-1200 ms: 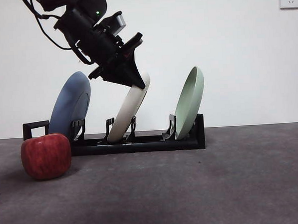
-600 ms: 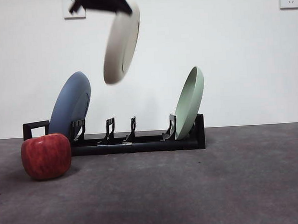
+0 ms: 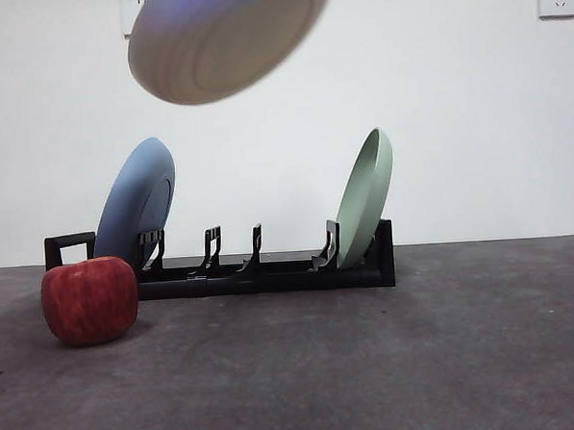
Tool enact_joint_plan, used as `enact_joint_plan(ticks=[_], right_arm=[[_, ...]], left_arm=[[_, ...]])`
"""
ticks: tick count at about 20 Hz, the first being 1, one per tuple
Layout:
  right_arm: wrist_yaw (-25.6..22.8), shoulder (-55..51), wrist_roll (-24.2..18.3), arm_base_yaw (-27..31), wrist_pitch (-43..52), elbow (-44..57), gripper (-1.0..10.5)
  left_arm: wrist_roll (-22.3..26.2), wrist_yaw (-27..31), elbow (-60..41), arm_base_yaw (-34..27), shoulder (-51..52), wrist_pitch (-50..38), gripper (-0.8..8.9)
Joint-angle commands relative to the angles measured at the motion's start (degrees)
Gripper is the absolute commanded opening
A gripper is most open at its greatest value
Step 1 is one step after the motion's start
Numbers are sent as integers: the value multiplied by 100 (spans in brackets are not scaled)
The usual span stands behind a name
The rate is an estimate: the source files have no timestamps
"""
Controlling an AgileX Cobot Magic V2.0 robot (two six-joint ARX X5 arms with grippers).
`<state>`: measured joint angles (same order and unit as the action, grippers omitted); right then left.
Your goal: Take the yellow plate from the plate rack,put the plate on the table,take the apple from the table,put the apple in the plate
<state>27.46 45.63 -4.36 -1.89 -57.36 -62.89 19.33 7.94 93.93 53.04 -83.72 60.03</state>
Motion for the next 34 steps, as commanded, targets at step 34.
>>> enact_joint_plan(ticks=[34], right_arm=[[26,-4,-15,0,101,-22,566]], left_arm=[[-813,807,-2968,1152,-2076,-2212,131]])
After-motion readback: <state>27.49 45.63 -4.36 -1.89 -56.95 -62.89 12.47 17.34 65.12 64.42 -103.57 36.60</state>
